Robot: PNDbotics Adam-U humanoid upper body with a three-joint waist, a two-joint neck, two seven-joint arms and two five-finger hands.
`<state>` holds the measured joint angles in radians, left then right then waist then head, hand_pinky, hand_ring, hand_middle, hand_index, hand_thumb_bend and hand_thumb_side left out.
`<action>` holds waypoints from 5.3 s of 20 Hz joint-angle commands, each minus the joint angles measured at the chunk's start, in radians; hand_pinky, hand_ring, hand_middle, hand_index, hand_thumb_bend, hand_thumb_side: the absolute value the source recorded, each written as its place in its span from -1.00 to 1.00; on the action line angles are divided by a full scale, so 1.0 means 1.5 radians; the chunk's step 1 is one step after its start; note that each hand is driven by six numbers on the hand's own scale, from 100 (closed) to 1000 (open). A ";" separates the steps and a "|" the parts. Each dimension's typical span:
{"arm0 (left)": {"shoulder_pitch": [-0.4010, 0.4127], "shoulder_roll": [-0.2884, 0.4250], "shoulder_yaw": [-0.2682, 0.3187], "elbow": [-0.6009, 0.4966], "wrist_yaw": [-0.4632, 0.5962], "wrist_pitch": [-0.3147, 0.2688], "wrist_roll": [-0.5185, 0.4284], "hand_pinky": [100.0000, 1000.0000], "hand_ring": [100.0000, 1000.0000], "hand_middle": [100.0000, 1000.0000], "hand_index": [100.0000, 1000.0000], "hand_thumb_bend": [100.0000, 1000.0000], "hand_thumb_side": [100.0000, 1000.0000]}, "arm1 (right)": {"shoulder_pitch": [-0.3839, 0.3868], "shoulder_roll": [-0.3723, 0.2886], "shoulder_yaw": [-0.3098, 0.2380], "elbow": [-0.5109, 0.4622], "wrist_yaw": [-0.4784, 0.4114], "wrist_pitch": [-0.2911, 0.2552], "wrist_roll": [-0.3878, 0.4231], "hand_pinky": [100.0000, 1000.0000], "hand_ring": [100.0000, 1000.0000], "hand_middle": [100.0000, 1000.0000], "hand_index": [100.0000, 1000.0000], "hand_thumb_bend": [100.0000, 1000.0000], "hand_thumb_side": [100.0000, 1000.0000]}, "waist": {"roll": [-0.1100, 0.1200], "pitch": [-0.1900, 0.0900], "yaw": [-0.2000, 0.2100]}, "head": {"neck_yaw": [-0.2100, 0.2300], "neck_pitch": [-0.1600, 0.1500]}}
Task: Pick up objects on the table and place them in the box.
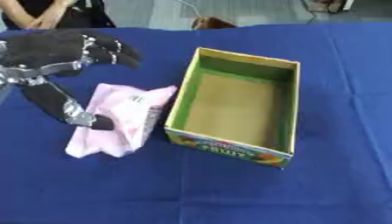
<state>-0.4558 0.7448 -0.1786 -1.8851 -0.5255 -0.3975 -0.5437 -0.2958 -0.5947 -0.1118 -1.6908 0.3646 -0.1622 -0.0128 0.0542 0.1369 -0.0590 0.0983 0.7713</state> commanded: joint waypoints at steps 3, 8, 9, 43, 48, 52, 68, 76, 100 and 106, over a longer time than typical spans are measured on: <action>-0.020 0.013 -0.002 0.014 0.003 0.016 -0.003 0.58 0.74 0.71 0.80 0.12 0.88 | -0.006 -0.015 -0.005 -0.011 0.001 0.000 0.000 0.43 0.35 0.53 0.84 -0.96 0.45 | -0.002 -0.010 0.000 | -0.001 -0.001; -0.028 -0.014 -0.006 0.051 -0.017 0.041 -0.004 0.57 0.73 0.71 0.80 0.10 0.91 | -0.004 -0.014 -0.005 -0.011 0.001 0.001 0.001 0.43 0.35 0.53 0.84 -0.97 0.45 | -0.003 -0.010 0.000 | 0.000 -0.001; -0.029 -0.017 -0.006 0.056 -0.021 0.043 -0.003 0.58 0.73 0.71 0.80 0.09 0.92 | -0.004 -0.014 -0.005 -0.011 0.001 0.001 0.001 0.43 0.35 0.53 0.84 -0.97 0.45 | -0.003 -0.010 0.000 | 0.000 -0.001; -0.019 -0.063 -0.031 0.110 -0.089 0.017 -0.008 0.63 0.76 0.73 0.79 0.06 0.98 | -0.008 -0.009 -0.003 -0.012 -0.001 0.000 0.002 0.43 0.35 0.53 0.84 -0.98 0.45 | -0.005 -0.006 -0.004 | 0.004 -0.001; -0.010 -0.076 -0.036 0.131 -0.102 0.015 -0.009 0.62 0.75 0.72 0.79 0.05 1.00 | -0.009 -0.008 -0.003 -0.013 -0.001 0.000 0.002 0.43 0.35 0.53 0.84 -0.99 0.45 | -0.007 -0.004 -0.005 | 0.006 -0.001; -0.006 -0.081 -0.038 0.145 -0.115 0.011 -0.010 0.63 0.75 0.72 0.79 0.05 1.00 | -0.009 -0.007 -0.003 -0.014 -0.001 0.000 0.002 0.43 0.35 0.53 0.84 -0.99 0.45 | -0.008 -0.004 -0.005 | 0.007 -0.001; 0.009 -0.099 -0.050 0.202 -0.160 -0.005 -0.007 0.64 0.75 0.71 0.78 0.05 1.00 | -0.008 -0.004 -0.002 -0.017 -0.001 0.000 0.003 0.43 0.35 0.54 0.84 -1.00 0.45 | -0.010 -0.002 -0.007 | 0.008 -0.001; 0.006 -0.109 -0.048 0.222 -0.183 -0.009 0.013 0.66 0.76 0.72 0.78 0.03 1.00 | -0.009 -0.003 -0.002 -0.018 -0.001 0.000 0.003 0.43 0.35 0.54 0.84 -0.99 0.45 | -0.011 -0.001 -0.007 | 0.010 -0.001; 0.000 -0.132 -0.049 0.303 -0.305 -0.015 0.115 -1.00 -1.00 -0.58 -0.37 -0.88 -0.80 | -0.009 0.001 -0.001 -0.023 0.000 0.000 0.003 0.43 0.35 0.54 0.84 -1.00 0.45 | -0.018 0.002 -0.007 | 0.015 -0.001; 0.000 -0.133 -0.047 0.301 -0.281 -0.019 0.214 -1.00 -1.00 -1.00 -1.00 -0.64 -0.74 | -0.008 0.002 -0.002 -0.023 0.000 0.000 0.003 0.43 0.35 0.54 0.84 -1.00 0.45 | -0.019 0.002 -0.006 | 0.015 -0.001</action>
<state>-0.4463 0.5323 -0.2582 -1.4255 -0.9577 -0.4259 -0.2550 -0.2968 -0.5765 -0.1058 -1.7007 0.3645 -0.1623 -0.0080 0.0297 0.1500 -0.0697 0.1163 0.7713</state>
